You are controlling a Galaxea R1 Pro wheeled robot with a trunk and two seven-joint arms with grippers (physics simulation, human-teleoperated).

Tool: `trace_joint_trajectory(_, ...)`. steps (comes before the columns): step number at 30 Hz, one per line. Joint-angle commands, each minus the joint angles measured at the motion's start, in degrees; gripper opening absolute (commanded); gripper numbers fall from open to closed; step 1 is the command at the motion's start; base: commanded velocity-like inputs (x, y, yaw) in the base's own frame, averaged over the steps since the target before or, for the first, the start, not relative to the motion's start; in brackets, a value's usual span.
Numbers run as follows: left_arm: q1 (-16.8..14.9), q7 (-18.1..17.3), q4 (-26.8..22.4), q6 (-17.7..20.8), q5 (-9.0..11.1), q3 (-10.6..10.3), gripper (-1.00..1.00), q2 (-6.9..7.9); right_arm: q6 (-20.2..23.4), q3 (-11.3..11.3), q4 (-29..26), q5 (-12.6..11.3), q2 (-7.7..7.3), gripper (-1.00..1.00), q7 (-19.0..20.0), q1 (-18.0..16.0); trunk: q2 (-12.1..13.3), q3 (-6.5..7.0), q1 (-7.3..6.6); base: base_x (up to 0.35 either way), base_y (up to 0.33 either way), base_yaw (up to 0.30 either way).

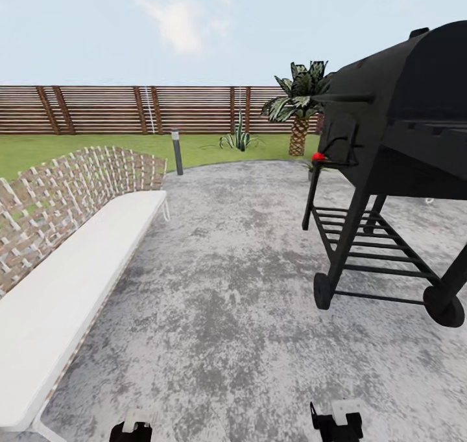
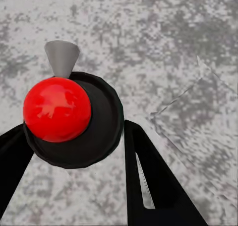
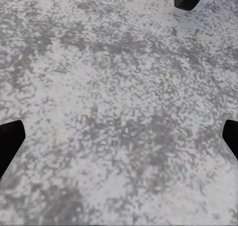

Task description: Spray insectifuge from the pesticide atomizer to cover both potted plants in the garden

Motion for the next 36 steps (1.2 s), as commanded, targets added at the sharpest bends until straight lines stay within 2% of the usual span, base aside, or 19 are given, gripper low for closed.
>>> trace_joint_trajectory(1, -0.03, -0.18, 0.05, -0.18, 0.62, -0.41, -1.0, 0.01, -0.17, -0.34, 0.07, 0.61, 0.01, 1.0, -0.26, -0.06, -0.02, -0.05, 0.02, 0.337, 0.0, 0.0)
trace_joint_trajectory(36, -0.03, -0.18, 0.05, -0.18, 0.75, -0.41, -1.0, 0.01, -0.17, -0.34, 0.07, 0.61, 0.01, 1.0, -0.26, -0.06, -0.02, -0.05, 0.02, 0.337, 0.016, 0.0)
